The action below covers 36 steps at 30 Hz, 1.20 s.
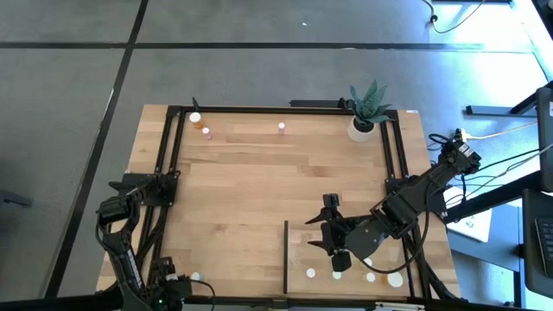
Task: Pick and place medicine bottles onto shelf by color
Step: Put the orange pill bottle on the shelf aligned with the other orange pill bottle
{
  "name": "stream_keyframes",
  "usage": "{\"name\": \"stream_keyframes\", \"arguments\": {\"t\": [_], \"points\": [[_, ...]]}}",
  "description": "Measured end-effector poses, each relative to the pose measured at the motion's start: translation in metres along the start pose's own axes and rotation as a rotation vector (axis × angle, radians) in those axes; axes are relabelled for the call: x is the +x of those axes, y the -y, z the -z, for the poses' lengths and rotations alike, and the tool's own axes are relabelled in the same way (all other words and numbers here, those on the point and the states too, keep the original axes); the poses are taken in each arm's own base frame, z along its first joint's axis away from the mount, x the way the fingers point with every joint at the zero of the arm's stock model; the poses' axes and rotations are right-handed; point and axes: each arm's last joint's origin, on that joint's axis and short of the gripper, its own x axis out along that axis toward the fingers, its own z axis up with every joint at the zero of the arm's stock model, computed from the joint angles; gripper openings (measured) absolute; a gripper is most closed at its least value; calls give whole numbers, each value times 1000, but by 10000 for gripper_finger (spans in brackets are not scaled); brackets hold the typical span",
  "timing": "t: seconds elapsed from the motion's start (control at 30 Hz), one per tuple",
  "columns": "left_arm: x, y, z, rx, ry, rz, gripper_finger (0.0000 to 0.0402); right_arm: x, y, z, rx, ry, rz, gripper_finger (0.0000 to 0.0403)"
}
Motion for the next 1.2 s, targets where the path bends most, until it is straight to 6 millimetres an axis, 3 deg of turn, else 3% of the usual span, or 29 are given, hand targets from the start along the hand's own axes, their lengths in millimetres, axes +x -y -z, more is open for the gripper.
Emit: {"name": "stream_keyframes", "arguments": {"t": [0.43,1.0,1.2], "points": [[0,0,1,2,5,-3,214,0,0,0,0,0,0,234],[-2,-2,-4,-17,5,-1,211,0,0,0,1,0,0,234],[-16,-17,-10,-50,0,-25,211,0,0,0,1,0,0,234]]}}
